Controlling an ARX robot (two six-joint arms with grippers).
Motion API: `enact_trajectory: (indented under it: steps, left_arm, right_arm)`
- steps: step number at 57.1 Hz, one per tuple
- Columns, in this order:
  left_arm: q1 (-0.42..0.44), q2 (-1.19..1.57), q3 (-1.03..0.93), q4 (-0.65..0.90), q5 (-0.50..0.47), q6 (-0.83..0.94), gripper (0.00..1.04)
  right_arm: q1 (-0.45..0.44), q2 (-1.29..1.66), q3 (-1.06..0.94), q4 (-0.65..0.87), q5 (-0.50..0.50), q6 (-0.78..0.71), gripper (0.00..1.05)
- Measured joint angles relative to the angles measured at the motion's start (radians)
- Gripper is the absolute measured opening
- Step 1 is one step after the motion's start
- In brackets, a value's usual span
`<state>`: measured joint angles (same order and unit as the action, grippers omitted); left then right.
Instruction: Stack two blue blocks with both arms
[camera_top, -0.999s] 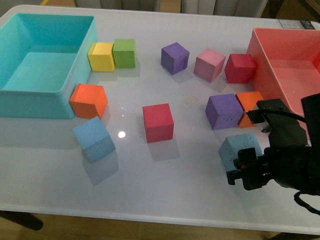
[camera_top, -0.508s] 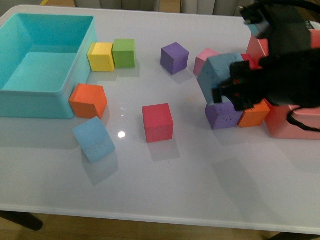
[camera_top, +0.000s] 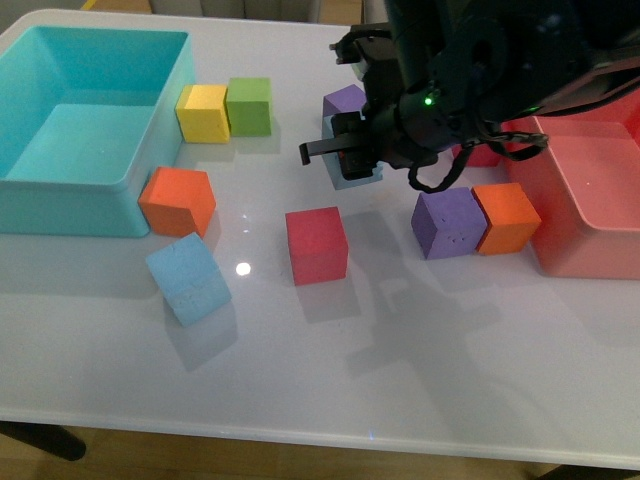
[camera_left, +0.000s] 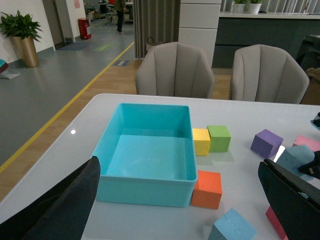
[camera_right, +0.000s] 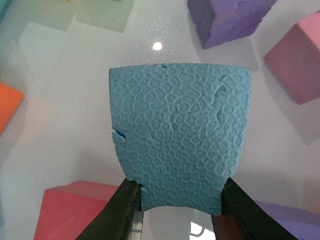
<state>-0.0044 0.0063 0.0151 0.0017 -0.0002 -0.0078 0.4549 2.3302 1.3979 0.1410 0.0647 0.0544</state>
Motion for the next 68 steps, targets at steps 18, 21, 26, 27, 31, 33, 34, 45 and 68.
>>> enact_trajectory:
  steps: [18,21,26,27,31,33,34,45,68]
  left_arm:
    - [0.000,0.000,0.000,0.000,0.000,0.000,0.96]
    - [0.000,0.000,0.000,0.000,0.000,0.000,0.96]
    - [0.000,0.000,0.000,0.000,0.000,0.000,0.96]
    - [0.000,0.000,0.000,0.000,0.000,0.000,0.96]
    - [0.000,0.000,0.000,0.000,0.000,0.000,0.96]
    - [0.000,0.000,0.000,0.000,0.000,0.000,0.96]
    - [0.000,0.000,0.000,0.000,0.000,0.000,0.96]
    - [0.000,0.000,0.000,0.000,0.000,0.000,0.96]
    - [0.000,0.000,0.000,0.000,0.000,0.000,0.96]
  right_arm:
    - [0.030,0.160,0.186,-0.047,0.020,0.039,0.28]
    - [0.031,0.176,0.206,-0.054,0.021,0.040,0.28]
    - [0.032,0.212,0.254,-0.072,0.023,0.040,0.27]
    - [0.032,0.214,0.257,-0.074,0.023,0.040,0.27]
    - [0.032,0.239,0.287,-0.086,0.026,0.040,0.27]
    - [0.032,0.248,0.299,-0.093,0.027,0.040,0.27]
    - [0.032,0.249,0.301,-0.094,0.027,0.040,0.27]
    - [0.034,0.258,0.313,-0.095,0.026,0.037,0.48]
    - [0.029,0.196,0.197,0.003,0.016,0.032,0.95]
